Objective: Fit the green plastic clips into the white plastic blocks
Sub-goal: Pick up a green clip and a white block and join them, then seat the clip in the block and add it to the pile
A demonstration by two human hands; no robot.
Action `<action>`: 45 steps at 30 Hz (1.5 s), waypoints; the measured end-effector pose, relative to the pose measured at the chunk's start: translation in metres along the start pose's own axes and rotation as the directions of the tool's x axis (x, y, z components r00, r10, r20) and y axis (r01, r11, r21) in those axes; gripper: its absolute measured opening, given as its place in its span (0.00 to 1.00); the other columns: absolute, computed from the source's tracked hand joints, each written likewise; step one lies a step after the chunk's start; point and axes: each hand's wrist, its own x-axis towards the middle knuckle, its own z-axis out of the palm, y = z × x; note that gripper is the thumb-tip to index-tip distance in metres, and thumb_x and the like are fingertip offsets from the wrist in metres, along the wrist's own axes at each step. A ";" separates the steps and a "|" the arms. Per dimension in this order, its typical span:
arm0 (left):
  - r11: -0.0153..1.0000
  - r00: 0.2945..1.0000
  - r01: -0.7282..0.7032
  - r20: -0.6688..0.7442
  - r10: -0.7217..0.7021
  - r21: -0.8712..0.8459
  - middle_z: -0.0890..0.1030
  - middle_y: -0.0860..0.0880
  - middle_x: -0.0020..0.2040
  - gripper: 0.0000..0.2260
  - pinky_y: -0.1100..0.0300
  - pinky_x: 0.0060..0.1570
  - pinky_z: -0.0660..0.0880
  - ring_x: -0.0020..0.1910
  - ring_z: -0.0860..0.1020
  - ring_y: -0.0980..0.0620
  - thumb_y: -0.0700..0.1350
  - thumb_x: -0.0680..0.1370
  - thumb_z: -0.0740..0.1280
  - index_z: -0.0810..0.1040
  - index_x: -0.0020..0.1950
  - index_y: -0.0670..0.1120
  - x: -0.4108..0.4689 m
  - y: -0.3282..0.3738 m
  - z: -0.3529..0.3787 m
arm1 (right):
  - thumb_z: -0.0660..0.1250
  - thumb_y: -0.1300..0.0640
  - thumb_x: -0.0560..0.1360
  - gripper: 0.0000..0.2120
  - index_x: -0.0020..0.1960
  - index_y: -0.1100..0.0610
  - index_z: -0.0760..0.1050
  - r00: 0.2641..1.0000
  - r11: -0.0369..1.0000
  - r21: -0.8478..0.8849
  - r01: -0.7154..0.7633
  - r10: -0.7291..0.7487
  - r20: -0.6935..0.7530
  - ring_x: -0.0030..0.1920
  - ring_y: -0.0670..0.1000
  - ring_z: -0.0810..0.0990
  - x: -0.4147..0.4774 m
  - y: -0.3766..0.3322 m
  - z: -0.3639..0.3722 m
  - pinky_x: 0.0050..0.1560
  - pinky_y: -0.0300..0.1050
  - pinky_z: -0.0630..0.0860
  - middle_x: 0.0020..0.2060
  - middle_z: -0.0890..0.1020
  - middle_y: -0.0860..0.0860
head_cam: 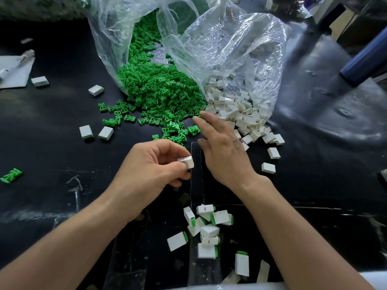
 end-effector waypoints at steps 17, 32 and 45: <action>0.997 0.998 0.053 0.026 -0.051 -0.048 0.84 0.45 0.37 0.11 0.66 0.33 0.78 0.34 0.83 0.53 0.29 0.74 0.65 0.81 0.43 0.44 0.000 0.001 0.000 | 0.67 0.64 0.73 0.09 0.52 0.61 0.80 0.990 0.987 0.159 -0.021 0.043 -0.131 0.50 0.55 0.79 -0.005 0.002 -0.008 0.51 0.38 0.67 0.49 0.82 0.56; 0.994 0.999 0.045 0.003 -0.045 -0.097 0.84 0.43 0.38 0.02 0.65 0.32 0.78 0.33 0.82 0.53 0.35 0.71 0.68 0.77 0.41 0.41 0.002 0.001 0.000 | 0.65 0.69 0.73 0.09 0.41 0.56 0.73 0.975 0.503 0.840 -0.205 0.182 0.129 0.31 0.46 0.81 -0.014 -0.011 -0.031 0.33 0.38 0.79 0.31 0.80 0.50; 0.998 0.999 0.004 -0.033 -0.007 -0.067 0.84 0.43 0.36 0.02 0.66 0.30 0.77 0.32 0.82 0.53 0.38 0.69 0.70 0.80 0.41 0.43 0.004 -0.002 -0.003 | 0.68 0.67 0.72 0.12 0.39 0.50 0.75 0.985 0.698 0.701 -0.143 0.034 0.166 0.32 0.45 0.79 -0.018 -0.016 -0.027 0.35 0.36 0.77 0.32 0.80 0.48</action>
